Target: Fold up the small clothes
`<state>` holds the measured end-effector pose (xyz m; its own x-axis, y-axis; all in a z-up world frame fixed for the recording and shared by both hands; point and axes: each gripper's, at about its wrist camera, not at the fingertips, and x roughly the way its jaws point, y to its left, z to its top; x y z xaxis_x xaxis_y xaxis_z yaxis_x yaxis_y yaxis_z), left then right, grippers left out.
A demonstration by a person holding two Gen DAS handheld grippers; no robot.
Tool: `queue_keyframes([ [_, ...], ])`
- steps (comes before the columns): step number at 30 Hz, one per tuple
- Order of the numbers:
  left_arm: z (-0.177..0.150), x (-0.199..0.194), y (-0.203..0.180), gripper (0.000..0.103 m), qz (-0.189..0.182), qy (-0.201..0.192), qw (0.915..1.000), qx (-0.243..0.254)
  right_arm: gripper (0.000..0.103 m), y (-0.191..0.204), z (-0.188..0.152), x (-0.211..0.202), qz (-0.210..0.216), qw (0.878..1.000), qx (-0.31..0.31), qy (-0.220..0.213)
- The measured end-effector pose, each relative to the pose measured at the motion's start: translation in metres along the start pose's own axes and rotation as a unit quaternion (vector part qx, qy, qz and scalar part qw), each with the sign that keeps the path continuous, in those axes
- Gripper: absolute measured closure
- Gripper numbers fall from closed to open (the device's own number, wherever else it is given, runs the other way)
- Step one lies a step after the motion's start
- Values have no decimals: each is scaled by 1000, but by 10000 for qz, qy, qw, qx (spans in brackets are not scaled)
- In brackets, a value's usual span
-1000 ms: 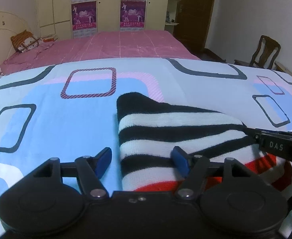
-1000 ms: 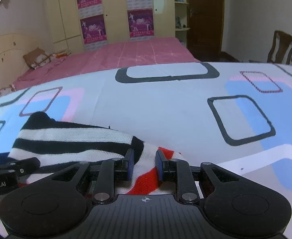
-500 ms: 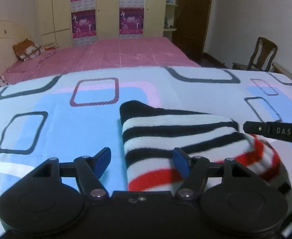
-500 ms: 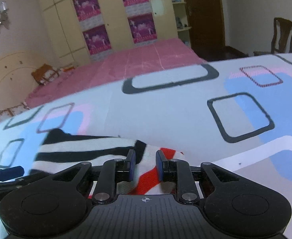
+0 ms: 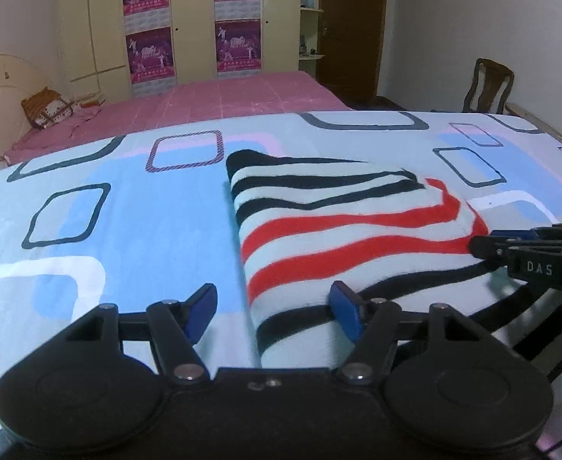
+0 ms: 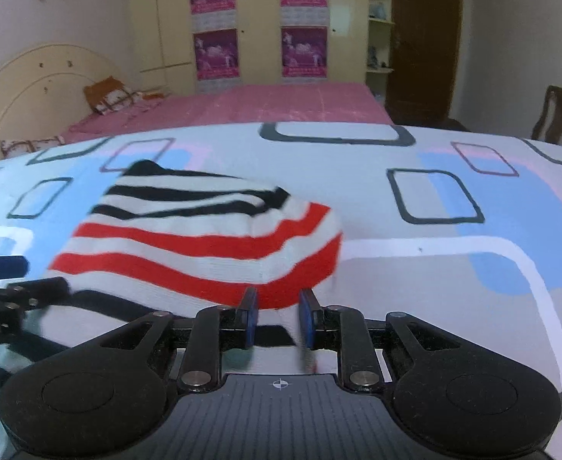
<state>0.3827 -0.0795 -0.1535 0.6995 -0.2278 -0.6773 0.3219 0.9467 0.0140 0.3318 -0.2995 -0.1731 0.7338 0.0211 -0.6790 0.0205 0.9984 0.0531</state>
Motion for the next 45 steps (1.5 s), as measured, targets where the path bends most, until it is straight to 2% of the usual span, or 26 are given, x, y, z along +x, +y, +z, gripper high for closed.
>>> queue_keyframes([
  [3,3,-4,1,40,23,39,10000,45,81,-5,2,-4,8,9999,101,34],
  [7,-3,-25,6,43,-92,-71,9999,-87,81,-6,-3,-34,164,9996,221,-100],
  [14,-30,-49,1,45,-497,146,9986,66,81,1,-35,-78,7,9997,233,-82],
  [16,-40,-43,-1,47,-516,322,9980,153,81,2,-46,-81,-44,9994,352,53],
  [20,-46,-35,8,47,-673,383,9970,-4,81,5,-65,-78,-197,9981,481,328],
  [27,-42,-34,16,47,-904,451,9949,34,81,-6,-65,-76,-108,9929,1044,558],
  [28,-40,-35,18,44,-958,446,9944,-4,81,-6,-63,-81,-84,9933,1033,518],
  [30,-35,-39,22,25,-1079,418,9932,-96,81,-8,-56,-88,-60,9938,1001,472],
  [32,-29,-41,24,16,-1104,323,9931,-231,80,-11,-47,-92,24,9933,1098,364],
  [33,-25,-41,25,12,-1094,268,9931,-319,71,-13,-42,-92,76,9927,1156,336],
  [34,-21,-38,25,10,-1086,255,9930,-385,41,-15,-37,-89,103,9922,1207,302],
  [35,-16,-34,25,10,-1067,274,9929,-452,30,-16,-32,-85,122,9922,1221,217],
  [36,-12,-28,26,10,-1026,300,9928,-537,25,-17,-27,-80,154,9928,1183,138],
  [40,4,0,28,12,-1124,494,9883,-906,25,-28,-6,-42,524,9899,1294,238],
  [42,8,16,28,14,-1179,598,9860,-1019,26,-37,-1,-19,773,9843,1524,431],
  [45,10,36,34,20,-1463,736,9762,-1424,26,-52,-1,13,1152,9724,1920,652],
])
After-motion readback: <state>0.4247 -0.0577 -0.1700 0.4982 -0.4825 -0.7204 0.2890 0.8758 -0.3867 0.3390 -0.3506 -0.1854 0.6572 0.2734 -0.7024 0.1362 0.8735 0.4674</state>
